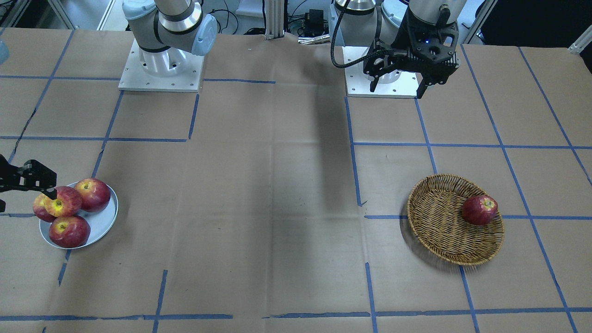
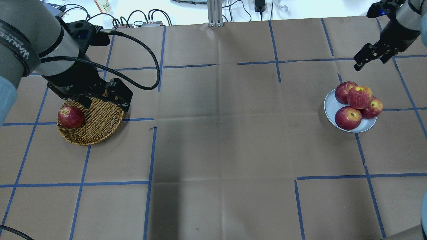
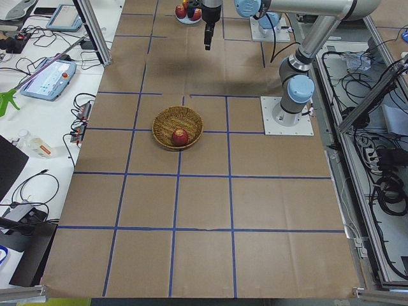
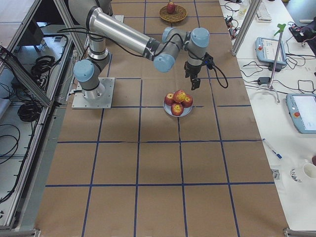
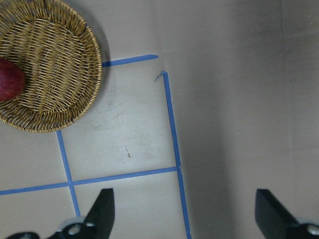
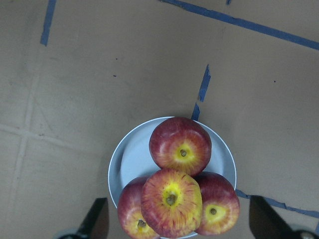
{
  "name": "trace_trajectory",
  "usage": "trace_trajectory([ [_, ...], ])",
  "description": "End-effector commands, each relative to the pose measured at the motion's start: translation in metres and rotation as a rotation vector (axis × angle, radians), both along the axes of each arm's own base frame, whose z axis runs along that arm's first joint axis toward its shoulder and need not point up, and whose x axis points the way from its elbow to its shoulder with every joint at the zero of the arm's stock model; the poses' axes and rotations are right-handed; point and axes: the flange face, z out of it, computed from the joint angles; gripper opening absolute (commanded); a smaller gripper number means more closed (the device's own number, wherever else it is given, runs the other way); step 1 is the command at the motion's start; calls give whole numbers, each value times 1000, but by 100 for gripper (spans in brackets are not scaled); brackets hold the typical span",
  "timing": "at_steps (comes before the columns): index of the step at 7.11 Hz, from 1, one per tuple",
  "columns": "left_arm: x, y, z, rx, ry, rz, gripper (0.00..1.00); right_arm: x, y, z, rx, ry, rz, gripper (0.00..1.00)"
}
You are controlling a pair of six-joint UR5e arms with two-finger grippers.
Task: Transfer apple from basket to plate
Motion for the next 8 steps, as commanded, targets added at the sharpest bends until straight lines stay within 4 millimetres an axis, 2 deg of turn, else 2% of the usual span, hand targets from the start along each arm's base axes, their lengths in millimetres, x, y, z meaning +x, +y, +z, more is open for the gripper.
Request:
trace_trajectory([
  [1, 0, 0, 0, 0, 0, 0, 99, 47, -10, 61, 35, -4, -30, 100],
  [2, 0, 0, -1, 2, 0, 0, 99, 77, -8, 76, 63, -4, -74, 100],
  [4, 0, 0, -1, 2, 0, 0, 99, 182, 22, 95, 129, 5, -217, 100],
  [5, 0, 0, -1, 2, 0, 0, 99, 222, 40, 96, 139, 17, -269, 100],
  [6, 0, 0, -1, 2, 0, 0, 99, 239, 54, 88, 161, 14, -274, 100],
  [8, 0, 0, -1, 2, 0, 0, 99, 231, 87, 71, 157, 18, -273, 100],
])
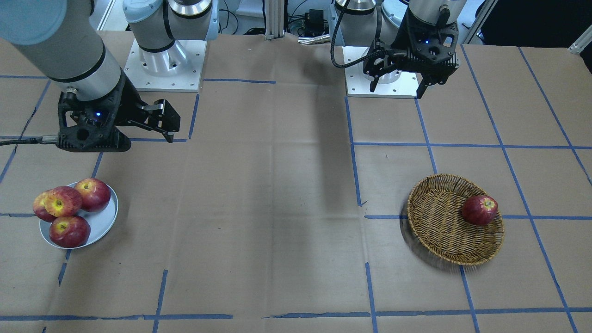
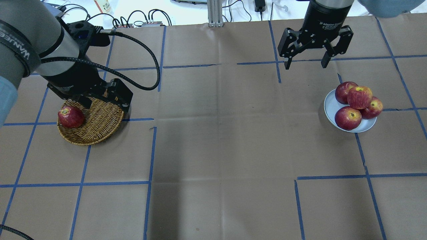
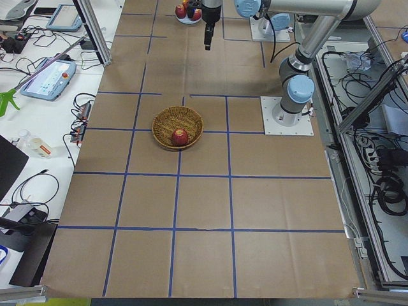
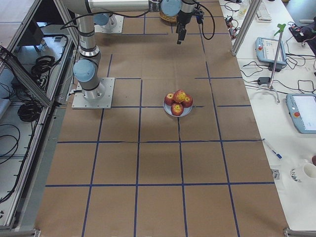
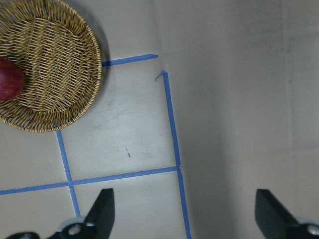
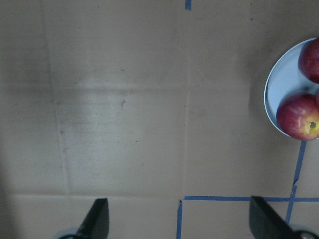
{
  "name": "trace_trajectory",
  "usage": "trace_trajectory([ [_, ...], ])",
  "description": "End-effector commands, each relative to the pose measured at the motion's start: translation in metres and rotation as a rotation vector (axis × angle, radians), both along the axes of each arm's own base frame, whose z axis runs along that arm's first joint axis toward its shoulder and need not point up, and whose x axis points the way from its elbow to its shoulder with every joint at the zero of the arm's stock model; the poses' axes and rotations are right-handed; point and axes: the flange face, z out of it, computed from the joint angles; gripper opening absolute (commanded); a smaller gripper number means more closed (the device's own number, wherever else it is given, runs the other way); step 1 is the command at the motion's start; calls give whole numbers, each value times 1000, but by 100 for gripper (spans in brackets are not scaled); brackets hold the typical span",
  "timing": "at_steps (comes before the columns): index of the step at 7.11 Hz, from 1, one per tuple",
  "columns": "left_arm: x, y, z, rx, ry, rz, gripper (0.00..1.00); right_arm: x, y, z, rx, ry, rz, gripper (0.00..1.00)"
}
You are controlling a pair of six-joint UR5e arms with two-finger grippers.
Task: Transfer apple from basket to plate
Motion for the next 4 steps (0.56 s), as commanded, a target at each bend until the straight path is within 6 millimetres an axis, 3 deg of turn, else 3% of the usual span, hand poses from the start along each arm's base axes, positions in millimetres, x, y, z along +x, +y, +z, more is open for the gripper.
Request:
trace_trajectory([
  [1, 0, 0, -1, 2, 0, 0, 99, -5, 29, -16, -46, 11, -5, 100],
  [2, 0, 1, -1, 2, 0, 2, 99, -6, 40, -14, -63, 10, -5, 100],
  [4, 0, 1, -1, 2, -2, 0, 99, -5, 42, -13, -68, 11, -7, 100],
])
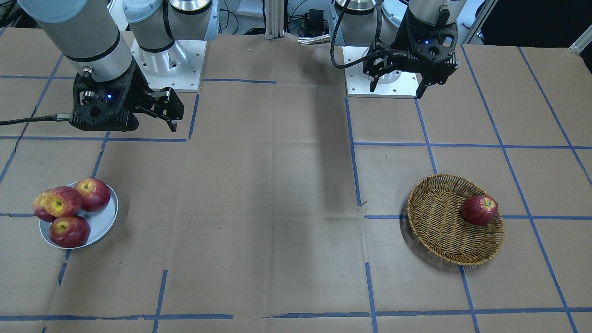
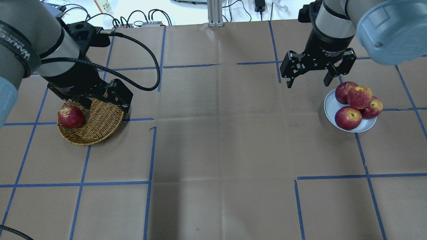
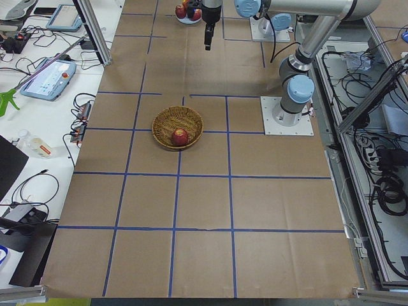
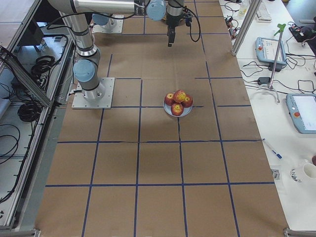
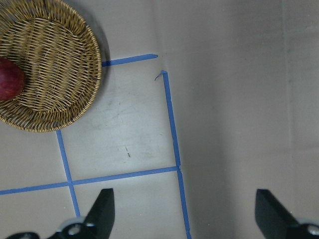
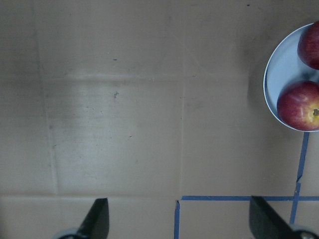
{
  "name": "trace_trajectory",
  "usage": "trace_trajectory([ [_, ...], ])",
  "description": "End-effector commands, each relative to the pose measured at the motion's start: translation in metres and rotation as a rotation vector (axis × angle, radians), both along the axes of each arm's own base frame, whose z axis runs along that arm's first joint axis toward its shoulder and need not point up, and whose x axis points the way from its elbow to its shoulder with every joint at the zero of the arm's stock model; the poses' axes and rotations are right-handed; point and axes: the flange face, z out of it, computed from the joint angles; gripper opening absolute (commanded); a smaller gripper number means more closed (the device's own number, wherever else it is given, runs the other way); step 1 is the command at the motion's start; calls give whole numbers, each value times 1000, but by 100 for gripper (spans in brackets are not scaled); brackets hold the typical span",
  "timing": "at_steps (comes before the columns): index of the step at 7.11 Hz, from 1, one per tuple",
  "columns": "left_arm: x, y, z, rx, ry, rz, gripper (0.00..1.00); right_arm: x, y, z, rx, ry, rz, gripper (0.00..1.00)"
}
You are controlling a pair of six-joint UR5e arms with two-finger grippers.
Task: Transfer apple from basket to plate
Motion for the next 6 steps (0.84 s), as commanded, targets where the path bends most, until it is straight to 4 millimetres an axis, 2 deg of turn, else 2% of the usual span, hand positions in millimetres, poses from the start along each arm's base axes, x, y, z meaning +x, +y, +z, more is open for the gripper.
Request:
trace_trajectory([
  [1, 0, 0, 0, 0, -1, -1, 99, -1, 3, 2, -10, 3, -3, 100],
  [2, 0, 0, 0, 0, -1, -1, 99, -1, 6, 7, -22, 2, -3, 100],
  [6, 0, 0, 0, 0, -1, 0, 99, 0, 7, 8, -24, 1, 2, 100],
])
